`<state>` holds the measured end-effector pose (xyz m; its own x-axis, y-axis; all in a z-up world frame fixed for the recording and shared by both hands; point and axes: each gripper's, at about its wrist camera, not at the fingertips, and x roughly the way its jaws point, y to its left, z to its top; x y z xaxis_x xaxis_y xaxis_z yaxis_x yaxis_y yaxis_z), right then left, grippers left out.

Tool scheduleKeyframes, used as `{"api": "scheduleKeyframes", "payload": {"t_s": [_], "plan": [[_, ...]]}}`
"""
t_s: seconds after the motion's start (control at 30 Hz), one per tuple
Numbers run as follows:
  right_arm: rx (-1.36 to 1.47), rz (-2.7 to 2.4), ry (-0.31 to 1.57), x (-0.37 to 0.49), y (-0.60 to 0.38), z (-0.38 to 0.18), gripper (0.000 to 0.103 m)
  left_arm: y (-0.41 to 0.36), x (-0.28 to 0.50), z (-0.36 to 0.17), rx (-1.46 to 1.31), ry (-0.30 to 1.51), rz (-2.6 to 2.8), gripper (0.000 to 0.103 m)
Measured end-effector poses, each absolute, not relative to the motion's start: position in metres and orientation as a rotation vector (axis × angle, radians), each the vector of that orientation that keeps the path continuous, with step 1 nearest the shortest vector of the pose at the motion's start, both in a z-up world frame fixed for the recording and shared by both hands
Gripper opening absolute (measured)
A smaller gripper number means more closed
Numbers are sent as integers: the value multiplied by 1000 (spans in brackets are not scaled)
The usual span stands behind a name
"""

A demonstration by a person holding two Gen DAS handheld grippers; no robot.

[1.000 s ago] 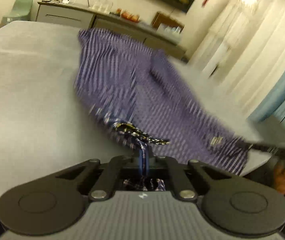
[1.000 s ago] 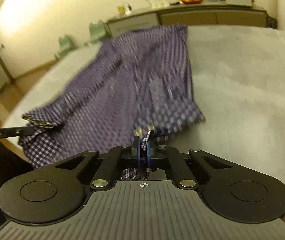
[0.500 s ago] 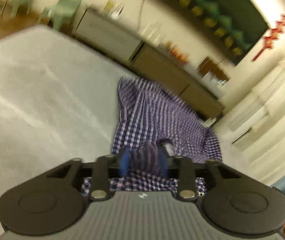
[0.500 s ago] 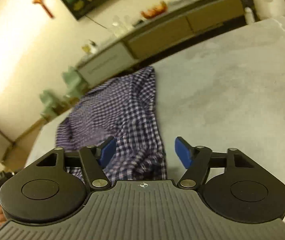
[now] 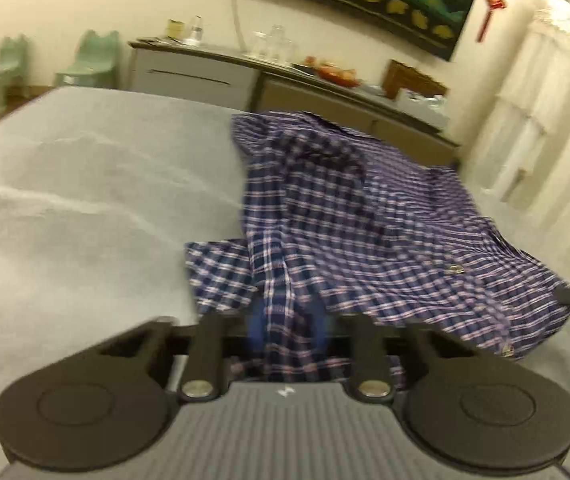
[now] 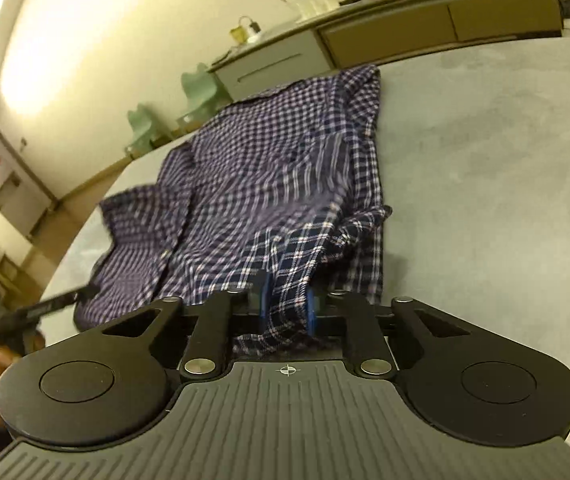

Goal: Fold clothes

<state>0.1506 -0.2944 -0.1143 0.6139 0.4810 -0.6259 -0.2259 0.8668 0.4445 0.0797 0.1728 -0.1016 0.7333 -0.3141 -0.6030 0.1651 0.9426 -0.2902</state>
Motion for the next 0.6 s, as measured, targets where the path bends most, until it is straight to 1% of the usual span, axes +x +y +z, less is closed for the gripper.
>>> {"api": "scheduleKeyframes", "payload": {"t_s": [0.07, 0.1, 0.17, 0.2, 0.23, 0.27, 0.33, 0.4, 0.43, 0.47, 0.5, 0.53, 0.57, 0.6], "plan": [[304, 407, 822, 137, -297, -114, 12, 175, 79, -102, -240, 692, -276, 18], [293, 398, 829, 134, -298, -117, 12, 178, 80, -102, -249, 685, -251, 20], [283, 388, 837, 129, -301, -122, 13, 184, 81, -103, -265, 669, -185, 40], [300, 391, 835, 129, -305, -124, 17, 187, 82, -103, -269, 658, -149, 54], [319, 392, 830, 128, -309, -126, 29, 188, 82, -102, -271, 645, -113, 61], [340, 383, 815, 130, -312, -125, 34, 187, 83, -103, -266, 646, -102, 63], [376, 366, 780, 132, -317, -121, 57, 183, 87, -104, -253, 658, -103, 64], [423, 366, 754, 139, -320, -120, 64, 176, 97, -107, -233, 681, -132, 64], [445, 368, 748, 143, -321, -120, 64, 172, 103, -108, -224, 691, -153, 58], [461, 373, 752, 148, -320, -122, 64, 168, 109, -109, -215, 699, -184, 48], [469, 381, 760, 152, -318, -126, 65, 164, 113, -108, -205, 701, -219, 3], [474, 390, 768, 156, -316, -129, 63, 160, 115, -104, -195, 682, -252, 2], [464, 406, 776, 158, -314, -130, 56, 158, 113, -99, -208, 657, -303, 2], [455, 421, 784, 161, -312, -131, 36, 159, 110, -94, -231, 631, -361, 2]]}}
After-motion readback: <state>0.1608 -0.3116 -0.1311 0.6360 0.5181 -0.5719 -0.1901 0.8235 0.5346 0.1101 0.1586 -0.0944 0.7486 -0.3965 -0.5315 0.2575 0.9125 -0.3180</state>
